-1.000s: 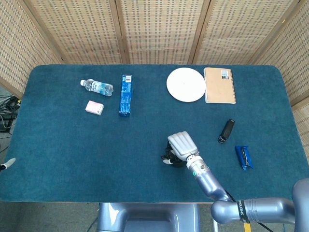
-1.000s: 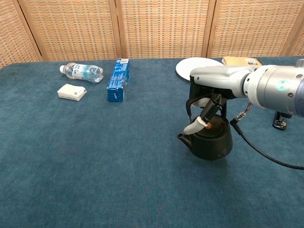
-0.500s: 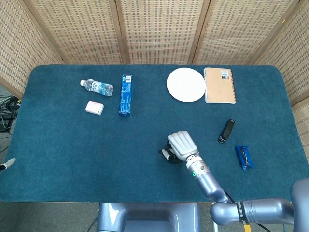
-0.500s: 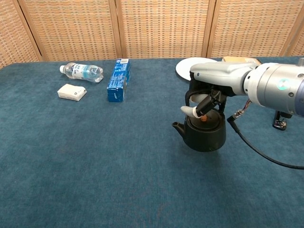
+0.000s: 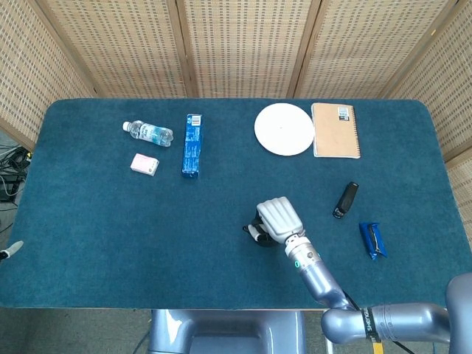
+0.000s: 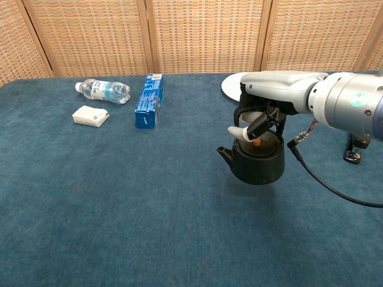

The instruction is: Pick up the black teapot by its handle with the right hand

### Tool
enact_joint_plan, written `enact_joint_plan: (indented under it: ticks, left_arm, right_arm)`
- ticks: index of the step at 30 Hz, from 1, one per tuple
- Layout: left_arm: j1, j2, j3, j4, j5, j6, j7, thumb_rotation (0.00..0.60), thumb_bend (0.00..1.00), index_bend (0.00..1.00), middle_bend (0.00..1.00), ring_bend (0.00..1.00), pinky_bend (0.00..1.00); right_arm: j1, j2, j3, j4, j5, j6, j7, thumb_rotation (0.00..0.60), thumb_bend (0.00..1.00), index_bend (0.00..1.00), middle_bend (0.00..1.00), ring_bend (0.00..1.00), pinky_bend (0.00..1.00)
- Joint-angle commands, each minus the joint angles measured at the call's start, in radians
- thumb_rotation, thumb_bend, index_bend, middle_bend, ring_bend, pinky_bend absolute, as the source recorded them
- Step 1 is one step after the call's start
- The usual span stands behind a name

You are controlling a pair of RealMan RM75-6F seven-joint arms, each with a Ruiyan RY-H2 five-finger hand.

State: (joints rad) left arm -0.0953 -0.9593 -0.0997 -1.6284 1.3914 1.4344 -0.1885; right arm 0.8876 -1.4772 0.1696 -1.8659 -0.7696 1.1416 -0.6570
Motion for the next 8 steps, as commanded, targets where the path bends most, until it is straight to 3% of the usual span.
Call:
enact_joint_plan:
  ticks: [1,8]
  left_arm:
    - [0.001,0.001,0.0,0.001,0.0,0.001,-0.002,0.6,0.0,0.0,0.0,0.0,0.0]
    - [0.002,0.004,0.001,0.003,0.002,0.0,-0.016,0.6,0.0,0.0,0.0,0.0,0.0]
  right_arm:
    - [0.004,0.005,0.006,-0.005,0.001,0.007,-0.011,0.46,0.9,1.0,1.0,1.0,1.0]
    - [0.01,0.016,0.034,-0.029,0.024,0.023,-0.018,0.458,0.9,1.0,1.0,1.0,1.0]
